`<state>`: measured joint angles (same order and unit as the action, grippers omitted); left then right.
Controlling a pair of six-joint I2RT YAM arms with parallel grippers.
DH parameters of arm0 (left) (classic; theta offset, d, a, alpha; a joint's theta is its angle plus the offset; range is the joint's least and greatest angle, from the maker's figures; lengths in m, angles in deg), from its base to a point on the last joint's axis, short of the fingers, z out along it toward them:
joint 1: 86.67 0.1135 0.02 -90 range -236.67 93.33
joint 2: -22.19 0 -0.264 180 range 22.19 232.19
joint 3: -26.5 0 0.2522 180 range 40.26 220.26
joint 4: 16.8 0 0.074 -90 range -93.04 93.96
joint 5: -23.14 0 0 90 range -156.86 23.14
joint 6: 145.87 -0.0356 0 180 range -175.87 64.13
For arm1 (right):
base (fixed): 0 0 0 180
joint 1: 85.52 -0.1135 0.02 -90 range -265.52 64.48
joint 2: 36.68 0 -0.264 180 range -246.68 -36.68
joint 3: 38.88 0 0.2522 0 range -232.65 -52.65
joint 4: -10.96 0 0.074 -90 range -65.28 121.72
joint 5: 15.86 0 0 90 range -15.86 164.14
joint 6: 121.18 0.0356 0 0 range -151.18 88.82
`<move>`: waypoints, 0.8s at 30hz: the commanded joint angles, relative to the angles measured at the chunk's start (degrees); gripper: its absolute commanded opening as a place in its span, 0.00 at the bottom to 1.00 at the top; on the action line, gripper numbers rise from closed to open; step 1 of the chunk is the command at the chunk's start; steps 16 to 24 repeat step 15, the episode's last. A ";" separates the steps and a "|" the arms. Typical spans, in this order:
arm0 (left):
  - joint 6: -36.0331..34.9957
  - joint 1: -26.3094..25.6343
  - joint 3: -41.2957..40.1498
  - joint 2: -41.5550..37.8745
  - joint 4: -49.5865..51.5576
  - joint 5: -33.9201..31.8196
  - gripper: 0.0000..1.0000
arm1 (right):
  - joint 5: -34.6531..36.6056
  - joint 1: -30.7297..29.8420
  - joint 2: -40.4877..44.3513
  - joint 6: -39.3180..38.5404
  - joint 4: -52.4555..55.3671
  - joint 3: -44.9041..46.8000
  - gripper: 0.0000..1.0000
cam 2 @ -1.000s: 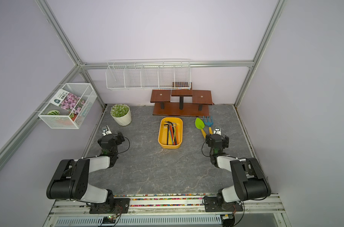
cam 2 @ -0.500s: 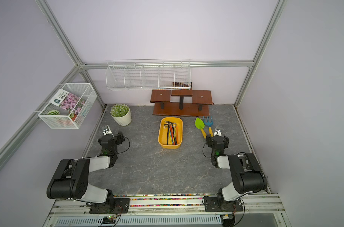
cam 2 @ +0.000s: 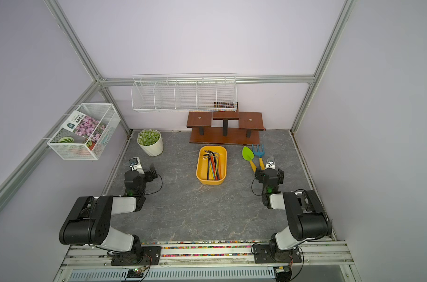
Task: Put the hex key on the desktop into the storage box
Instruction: Reset both arms
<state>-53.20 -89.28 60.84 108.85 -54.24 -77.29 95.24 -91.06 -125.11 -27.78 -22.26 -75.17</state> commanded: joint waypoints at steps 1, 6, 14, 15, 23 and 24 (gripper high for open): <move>-0.76 0.44 0.18 -0.02 -0.90 1.42 1.00 | -0.30 0.25 1.05 0.73 -0.67 -0.12 0.99; -0.90 0.46 0.19 0.08 -1.09 1.43 1.00 | -0.29 0.20 1.06 0.72 -0.68 -0.14 0.99; -0.85 0.46 0.23 0.07 -1.15 1.43 1.00 | -0.28 0.23 0.90 0.67 -0.52 -0.19 0.99; -0.82 0.48 0.20 0.02 -1.17 1.45 1.00 | -0.27 0.26 0.93 0.73 -0.52 -0.16 0.99; -0.82 0.48 0.20 0.02 -1.17 1.45 1.00 | -0.27 0.26 0.93 0.73 -0.52 -0.16 0.99; -0.82 0.48 0.20 0.02 -1.17 1.45 1.00 | -0.27 0.26 0.93 0.73 -0.52 -0.16 0.99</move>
